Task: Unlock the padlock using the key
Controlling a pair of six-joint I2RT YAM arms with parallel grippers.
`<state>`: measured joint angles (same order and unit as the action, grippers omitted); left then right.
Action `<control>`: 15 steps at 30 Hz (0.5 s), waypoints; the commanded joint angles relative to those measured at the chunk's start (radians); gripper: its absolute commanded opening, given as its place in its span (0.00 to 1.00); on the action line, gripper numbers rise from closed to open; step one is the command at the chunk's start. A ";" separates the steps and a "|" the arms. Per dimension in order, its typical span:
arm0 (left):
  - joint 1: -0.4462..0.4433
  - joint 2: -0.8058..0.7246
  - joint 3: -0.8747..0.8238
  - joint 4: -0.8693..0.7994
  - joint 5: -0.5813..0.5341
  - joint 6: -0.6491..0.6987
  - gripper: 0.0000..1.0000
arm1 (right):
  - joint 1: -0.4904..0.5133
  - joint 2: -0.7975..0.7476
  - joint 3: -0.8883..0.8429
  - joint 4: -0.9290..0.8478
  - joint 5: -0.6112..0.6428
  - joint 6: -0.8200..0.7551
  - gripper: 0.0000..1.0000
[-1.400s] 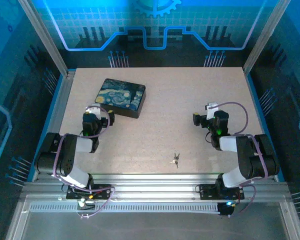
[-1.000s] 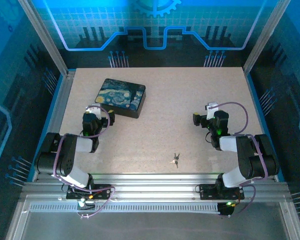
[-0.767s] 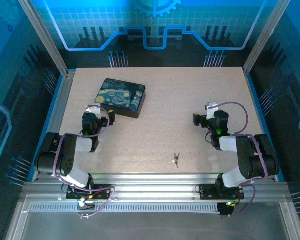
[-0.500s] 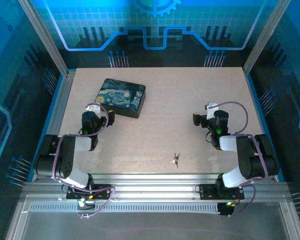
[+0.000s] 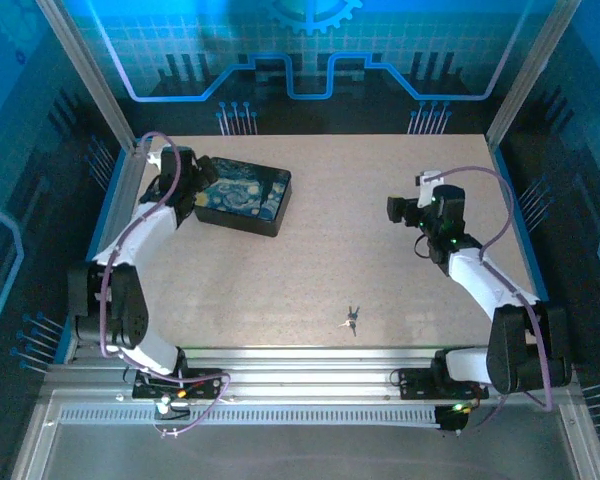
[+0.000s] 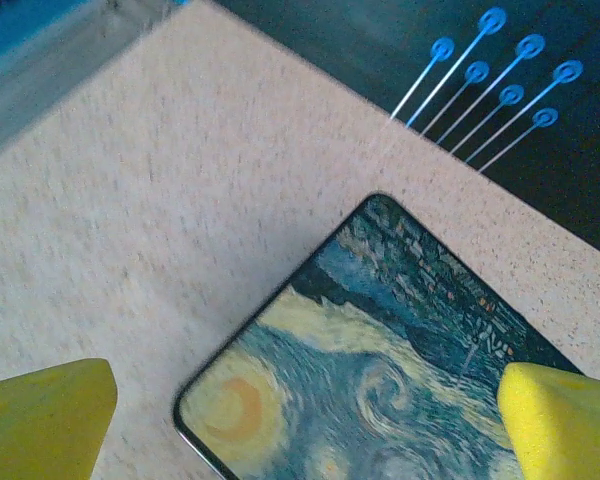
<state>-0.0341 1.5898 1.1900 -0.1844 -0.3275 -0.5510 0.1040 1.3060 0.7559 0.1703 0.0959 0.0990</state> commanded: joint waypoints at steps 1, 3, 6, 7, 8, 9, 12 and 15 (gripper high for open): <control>-0.028 0.088 0.078 -0.272 0.006 -0.239 0.99 | 0.064 -0.019 0.064 -0.166 -0.012 0.017 0.96; -0.048 0.136 0.119 -0.308 0.009 -0.294 0.99 | 0.103 -0.019 0.087 -0.198 0.000 0.003 0.96; -0.080 0.193 0.162 -0.346 0.010 -0.350 0.99 | 0.139 -0.018 0.104 -0.229 0.014 -0.003 0.96; -0.089 0.203 0.167 -0.344 0.011 -0.360 0.99 | 0.145 -0.018 0.106 -0.234 0.015 -0.004 0.96; -0.099 0.219 0.177 -0.348 0.010 -0.370 0.99 | 0.149 -0.016 0.109 -0.238 0.011 -0.001 0.96; -0.106 0.235 0.192 -0.354 0.008 -0.379 0.99 | 0.151 -0.015 0.111 -0.242 0.009 -0.002 0.96; -0.119 0.287 0.219 -0.367 0.015 -0.404 0.99 | 0.158 -0.013 0.117 -0.262 0.008 -0.005 0.96; -0.128 0.323 0.217 -0.341 0.044 -0.387 0.94 | 0.159 -0.019 0.117 -0.287 0.009 -0.013 0.96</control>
<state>-0.1574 1.8759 1.3811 -0.4957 -0.3141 -0.9119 0.2497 1.3048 0.8425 -0.0658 0.0978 0.0998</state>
